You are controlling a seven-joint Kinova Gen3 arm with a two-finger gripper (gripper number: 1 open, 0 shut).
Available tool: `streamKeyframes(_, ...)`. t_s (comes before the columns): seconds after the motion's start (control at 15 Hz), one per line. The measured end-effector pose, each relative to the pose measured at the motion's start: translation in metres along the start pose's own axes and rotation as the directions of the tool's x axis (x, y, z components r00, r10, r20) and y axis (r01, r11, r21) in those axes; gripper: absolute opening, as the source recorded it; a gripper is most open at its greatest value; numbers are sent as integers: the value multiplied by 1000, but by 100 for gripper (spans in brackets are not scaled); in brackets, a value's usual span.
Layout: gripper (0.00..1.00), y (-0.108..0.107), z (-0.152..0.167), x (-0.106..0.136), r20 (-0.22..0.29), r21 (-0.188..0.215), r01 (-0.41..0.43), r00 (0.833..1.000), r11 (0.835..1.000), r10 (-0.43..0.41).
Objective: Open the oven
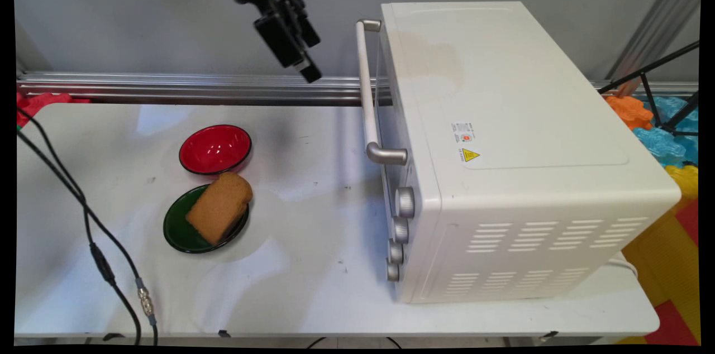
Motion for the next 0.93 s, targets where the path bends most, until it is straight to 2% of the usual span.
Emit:
streamKeyframes(0.27,100,-10,6,19,-8,9,-21,1000,1000,21)
streamKeyframes(0.8,100,-27,18,34,-45,40,1,999,999,1)
streamKeyframes(0.87,0,-28,19,35,-48,41,-3,999,999,5)
streamKeyframes(0.93,0,-29,20,36,-50,42,-10,999,999,12)
